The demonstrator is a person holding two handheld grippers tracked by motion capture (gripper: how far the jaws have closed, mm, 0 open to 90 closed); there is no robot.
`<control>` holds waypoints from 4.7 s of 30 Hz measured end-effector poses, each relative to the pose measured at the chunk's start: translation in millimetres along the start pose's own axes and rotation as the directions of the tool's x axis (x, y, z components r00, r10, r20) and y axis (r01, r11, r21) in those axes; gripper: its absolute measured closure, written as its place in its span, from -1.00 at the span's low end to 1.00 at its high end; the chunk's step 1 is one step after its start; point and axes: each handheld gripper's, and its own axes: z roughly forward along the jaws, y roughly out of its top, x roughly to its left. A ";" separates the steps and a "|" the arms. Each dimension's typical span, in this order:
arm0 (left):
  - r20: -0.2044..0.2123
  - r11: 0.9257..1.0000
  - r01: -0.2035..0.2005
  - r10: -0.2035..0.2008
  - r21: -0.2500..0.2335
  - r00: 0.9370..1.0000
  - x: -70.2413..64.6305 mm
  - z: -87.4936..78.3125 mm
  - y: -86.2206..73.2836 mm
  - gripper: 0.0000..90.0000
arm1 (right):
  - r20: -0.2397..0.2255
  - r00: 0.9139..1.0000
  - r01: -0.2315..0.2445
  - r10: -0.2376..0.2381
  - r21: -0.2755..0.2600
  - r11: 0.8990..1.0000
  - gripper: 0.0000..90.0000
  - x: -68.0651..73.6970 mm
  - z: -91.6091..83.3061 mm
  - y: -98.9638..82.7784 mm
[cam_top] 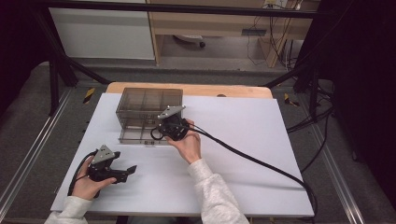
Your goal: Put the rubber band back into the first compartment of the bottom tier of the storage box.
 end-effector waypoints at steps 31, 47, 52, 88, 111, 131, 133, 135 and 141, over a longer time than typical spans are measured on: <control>0.009 1.000 -0.004 0.004 -0.004 1.000 -1.0 -1.8 1.8 -0.78 | -0.041 0.998 0.038 -0.038 0.004 0.999 0.95 15.9 44.4 21.5; 0.007 1.000 -0.010 0.010 0.000 1.000 -0.8 -1.7 1.7 -0.78 | -0.059 0.997 0.051 -0.050 0.017 0.999 0.95 25.3 71.1 27.5; 0.008 1.000 -0.009 0.009 0.002 1.000 -0.6 -1.1 1.4 -0.78 | -0.056 0.997 0.050 -0.049 0.021 0.999 0.95 23.0 75.2 28.0; 0.013 1.000 -0.008 0.008 0.003 1.000 0.1 -0.7 0.4 -0.78 | -0.030 0.997 0.073 -0.071 0.049 0.996 0.95 21.8 111.9 29.8; 0.016 1.000 -0.008 0.008 0.004 1.000 -0.8 -0.3 0.2 -0.78 | -0.025 0.998 0.065 -0.063 0.075 0.995 0.95 19.7 125.9 19.5; 0.016 1.000 -0.007 0.007 0.003 1.000 -0.5 -0.5 0.1 -0.78 | -0.035 0.998 0.055 -0.053 0.059 0.997 0.72 21.3 123.3 20.4; 0.016 1.000 -0.009 0.009 0.005 1.000 -0.6 -0.4 0.0 -0.78 | -0.036 0.998 0.053 -0.051 0.057 0.997 0.67 22.5 120.8 21.4; 0.016 1.000 -0.008 0.008 0.007 1.000 -0.5 -0.1 -0.2 -0.78 | -0.034 0.998 0.061 -0.059 0.054 0.997 0.61 24.0 117.6 22.8; 0.015 1.000 -0.008 0.008 0.005 1.000 -0.2 -0.7 -0.2 -0.78 | -0.049 0.997 0.058 -0.056 0.049 0.997 0.35 27.1 103.8 28.4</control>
